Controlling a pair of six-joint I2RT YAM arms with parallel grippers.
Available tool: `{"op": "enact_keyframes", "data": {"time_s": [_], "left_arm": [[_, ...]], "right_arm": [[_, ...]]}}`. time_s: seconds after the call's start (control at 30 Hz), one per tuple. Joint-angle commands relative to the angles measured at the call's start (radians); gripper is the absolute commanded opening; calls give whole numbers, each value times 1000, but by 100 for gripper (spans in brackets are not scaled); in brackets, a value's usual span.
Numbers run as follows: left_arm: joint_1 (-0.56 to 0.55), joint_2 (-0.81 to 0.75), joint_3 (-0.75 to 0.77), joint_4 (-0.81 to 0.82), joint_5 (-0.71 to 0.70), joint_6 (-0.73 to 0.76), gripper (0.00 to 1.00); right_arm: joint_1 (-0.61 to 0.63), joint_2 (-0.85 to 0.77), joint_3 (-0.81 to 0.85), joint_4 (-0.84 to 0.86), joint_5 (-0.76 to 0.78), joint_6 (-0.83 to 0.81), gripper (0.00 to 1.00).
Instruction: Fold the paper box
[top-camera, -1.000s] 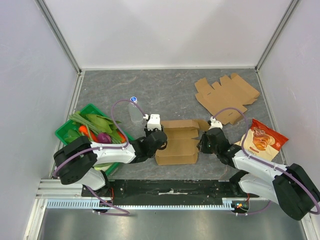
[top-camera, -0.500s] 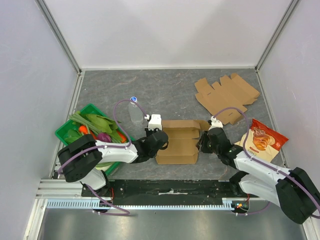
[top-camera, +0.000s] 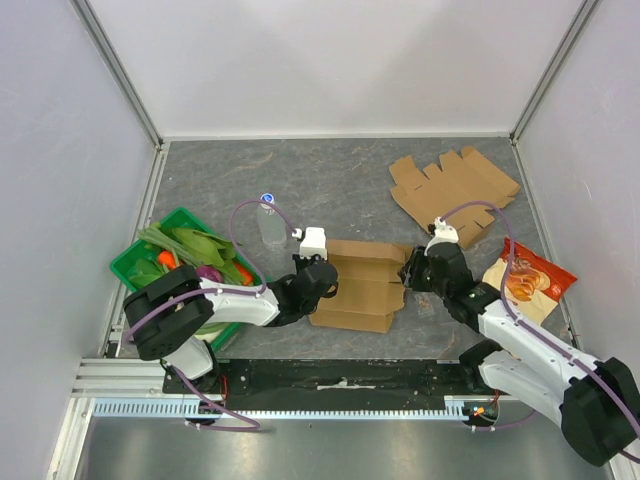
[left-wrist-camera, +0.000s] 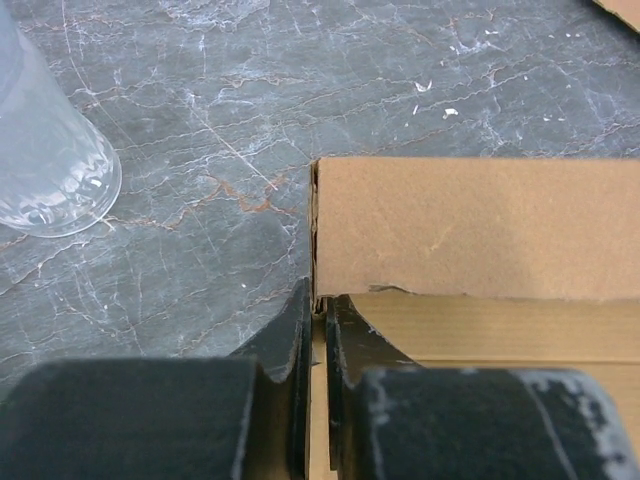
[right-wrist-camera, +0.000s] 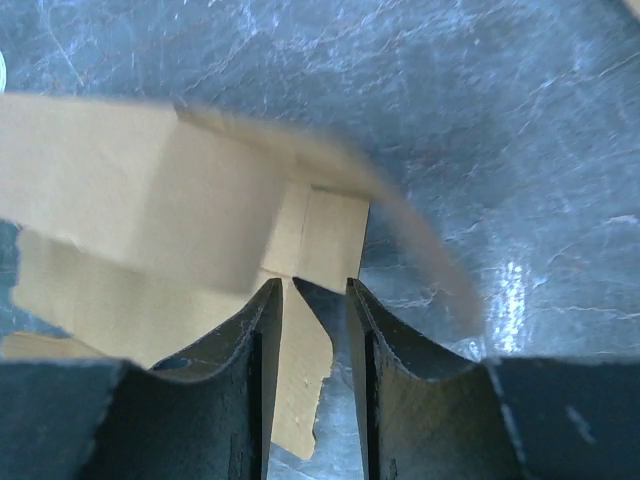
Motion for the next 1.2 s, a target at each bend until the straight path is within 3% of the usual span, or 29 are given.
{"op": "enact_keyframes", "data": {"time_s": [0.0, 0.37, 0.5, 0.7, 0.8, 1.17], "left_arm": [[-1, 3, -6, 77, -73, 32, 2], [-6, -24, -31, 65, -155, -26, 2], [-9, -38, -36, 40, -172, -60, 2], [-9, -61, -37, 0, -179, -97, 2], [-9, -77, -43, -15, -177, -120, 2], [-9, -98, -60, -20, -169, -149, 2]], "right_arm": [[-27, 12, 60, 2, 27, -72, 39], [-82, 9, 49, 69, -66, -138, 39], [-81, 44, 34, 125, -54, -163, 21], [-70, 81, -15, 252, -29, -155, 5], [-45, 112, -26, 312, 24, -155, 0], [42, 250, -3, 395, 161, -186, 0]]}}
